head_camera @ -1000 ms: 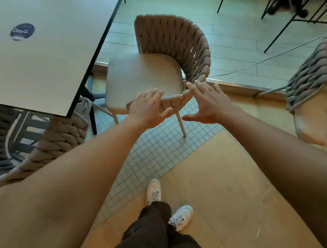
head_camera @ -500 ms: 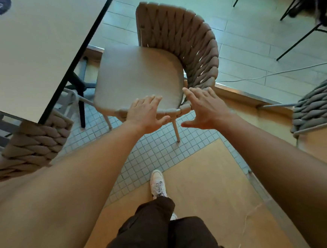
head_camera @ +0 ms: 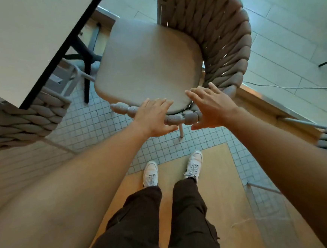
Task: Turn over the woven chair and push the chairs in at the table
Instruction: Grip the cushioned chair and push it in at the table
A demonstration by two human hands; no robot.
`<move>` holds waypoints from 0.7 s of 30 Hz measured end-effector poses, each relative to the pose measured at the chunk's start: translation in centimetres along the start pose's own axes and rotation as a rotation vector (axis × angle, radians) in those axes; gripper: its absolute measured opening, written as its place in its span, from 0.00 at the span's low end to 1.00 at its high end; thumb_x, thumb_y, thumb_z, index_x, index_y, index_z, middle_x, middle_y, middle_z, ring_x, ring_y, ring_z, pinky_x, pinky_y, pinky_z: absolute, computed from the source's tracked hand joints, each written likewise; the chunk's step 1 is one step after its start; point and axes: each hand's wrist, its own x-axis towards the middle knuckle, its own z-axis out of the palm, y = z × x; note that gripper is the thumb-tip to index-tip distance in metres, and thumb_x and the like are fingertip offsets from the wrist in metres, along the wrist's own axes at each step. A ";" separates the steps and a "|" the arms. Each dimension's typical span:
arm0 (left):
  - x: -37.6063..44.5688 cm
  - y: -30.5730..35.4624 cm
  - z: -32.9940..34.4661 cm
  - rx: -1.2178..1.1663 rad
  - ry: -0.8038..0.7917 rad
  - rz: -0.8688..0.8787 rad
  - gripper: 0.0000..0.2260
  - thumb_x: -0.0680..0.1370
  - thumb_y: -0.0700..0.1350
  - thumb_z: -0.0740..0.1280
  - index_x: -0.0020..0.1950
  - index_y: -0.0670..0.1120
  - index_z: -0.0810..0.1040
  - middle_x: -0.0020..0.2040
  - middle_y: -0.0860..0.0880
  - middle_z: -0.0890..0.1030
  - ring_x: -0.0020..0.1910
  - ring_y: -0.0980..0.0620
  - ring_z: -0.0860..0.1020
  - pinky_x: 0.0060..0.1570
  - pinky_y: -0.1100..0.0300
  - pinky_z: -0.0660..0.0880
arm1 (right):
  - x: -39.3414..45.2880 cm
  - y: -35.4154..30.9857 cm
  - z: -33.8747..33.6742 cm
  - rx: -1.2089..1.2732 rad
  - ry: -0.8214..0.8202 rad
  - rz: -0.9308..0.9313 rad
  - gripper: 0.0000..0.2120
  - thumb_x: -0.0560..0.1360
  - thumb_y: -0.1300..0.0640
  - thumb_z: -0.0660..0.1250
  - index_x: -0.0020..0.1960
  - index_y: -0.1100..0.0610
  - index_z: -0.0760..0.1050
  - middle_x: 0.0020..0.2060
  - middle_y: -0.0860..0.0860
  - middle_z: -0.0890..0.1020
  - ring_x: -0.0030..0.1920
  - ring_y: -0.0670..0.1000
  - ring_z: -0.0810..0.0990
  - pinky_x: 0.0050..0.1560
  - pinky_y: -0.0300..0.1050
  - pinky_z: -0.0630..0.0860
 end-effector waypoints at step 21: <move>6.2 6.3 3.6 0.047 0.009 0.078 0.19 0.74 0.64 0.65 0.56 0.52 0.79 0.48 0.52 0.84 0.45 0.47 0.83 0.38 0.55 0.66 | 4.3 10.0 4.9 -0.175 -0.049 -0.386 0.22 0.69 0.32 0.53 0.45 0.43 0.79 0.38 0.43 0.81 0.31 0.48 0.71 0.30 0.41 0.61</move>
